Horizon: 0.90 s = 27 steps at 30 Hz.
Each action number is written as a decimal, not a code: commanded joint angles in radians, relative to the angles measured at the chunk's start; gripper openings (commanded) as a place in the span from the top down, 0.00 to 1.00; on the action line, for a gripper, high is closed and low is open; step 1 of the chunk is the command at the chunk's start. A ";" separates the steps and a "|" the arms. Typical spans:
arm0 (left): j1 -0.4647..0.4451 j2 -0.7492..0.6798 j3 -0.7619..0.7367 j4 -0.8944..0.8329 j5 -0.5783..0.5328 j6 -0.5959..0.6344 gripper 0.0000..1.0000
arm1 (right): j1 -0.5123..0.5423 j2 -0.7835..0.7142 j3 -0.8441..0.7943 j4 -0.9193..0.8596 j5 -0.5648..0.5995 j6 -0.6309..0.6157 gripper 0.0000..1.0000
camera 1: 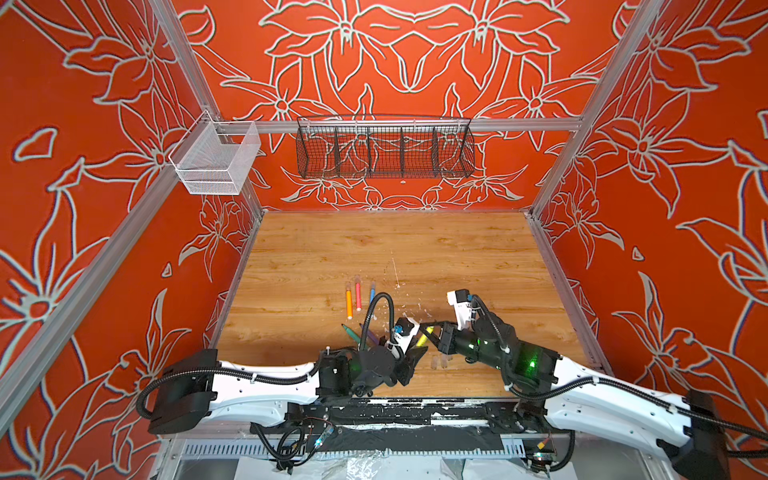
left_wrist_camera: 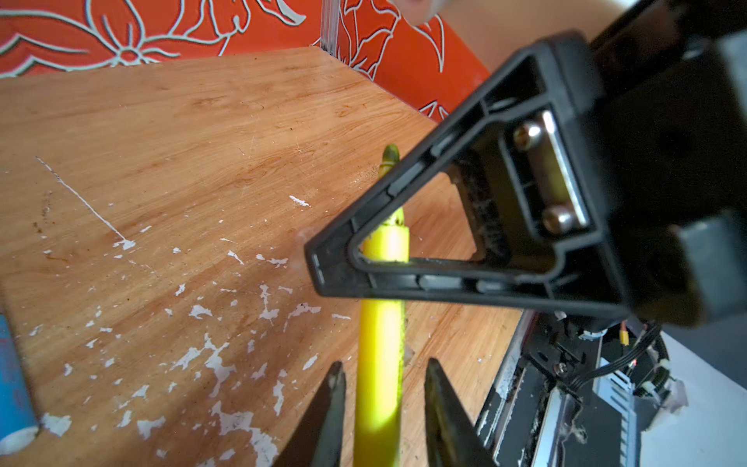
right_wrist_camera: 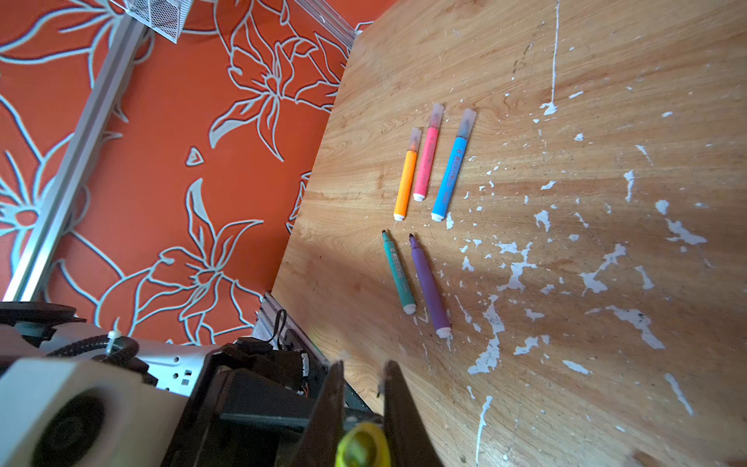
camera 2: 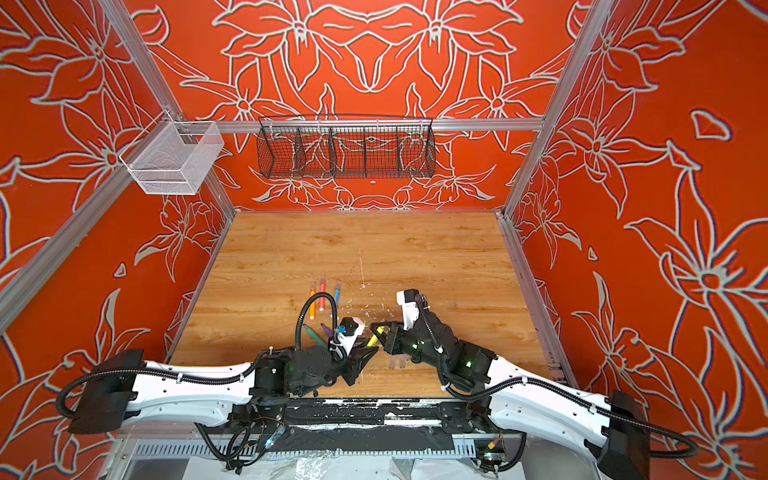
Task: Insert the pens into the pen caps
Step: 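Hold the yellow marker up while the right gripper swings toward it, then draw the right gripper back toward the clear caps near the robot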
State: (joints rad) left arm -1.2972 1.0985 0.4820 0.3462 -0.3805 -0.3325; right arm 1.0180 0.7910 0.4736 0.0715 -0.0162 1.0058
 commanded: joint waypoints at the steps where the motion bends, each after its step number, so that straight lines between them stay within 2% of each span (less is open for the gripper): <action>1: -0.004 0.012 -0.018 0.067 -0.003 0.018 0.68 | 0.012 0.007 -0.019 0.068 0.007 0.044 1.00; 6: -0.004 0.033 -0.023 0.096 -0.008 0.029 0.70 | 0.024 0.026 -0.025 0.101 0.008 0.063 1.00; 12: -0.004 0.050 -0.016 0.107 -0.010 0.030 0.87 | 0.039 0.054 -0.020 0.116 0.016 0.069 1.00; 15: -0.004 0.058 -0.014 0.110 -0.015 0.034 0.90 | 0.042 0.057 -0.019 0.120 0.013 0.070 1.00; 18: -0.004 0.061 -0.016 0.112 -0.023 0.035 0.89 | 0.045 0.056 -0.023 0.126 0.018 0.073 1.00; 21: -0.004 0.062 -0.019 0.121 -0.012 0.038 0.80 | 0.045 0.054 -0.019 0.120 0.016 0.074 1.00; 23: -0.004 0.060 -0.020 0.124 -0.008 0.040 0.80 | 0.046 0.051 -0.026 0.129 0.017 0.076 1.00; 25: -0.004 0.058 -0.023 0.127 -0.011 0.040 0.89 | 0.048 0.051 -0.025 0.124 0.026 0.076 0.99; 27: -0.004 0.057 -0.026 0.130 -0.016 0.037 1.00 | 0.048 0.051 -0.017 0.103 0.030 0.071 0.91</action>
State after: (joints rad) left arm -1.2942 1.1515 0.4618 0.4171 -0.4107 -0.3065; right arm 1.0573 0.8440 0.4576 0.1501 -0.0036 1.0573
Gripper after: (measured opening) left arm 0.144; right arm 0.162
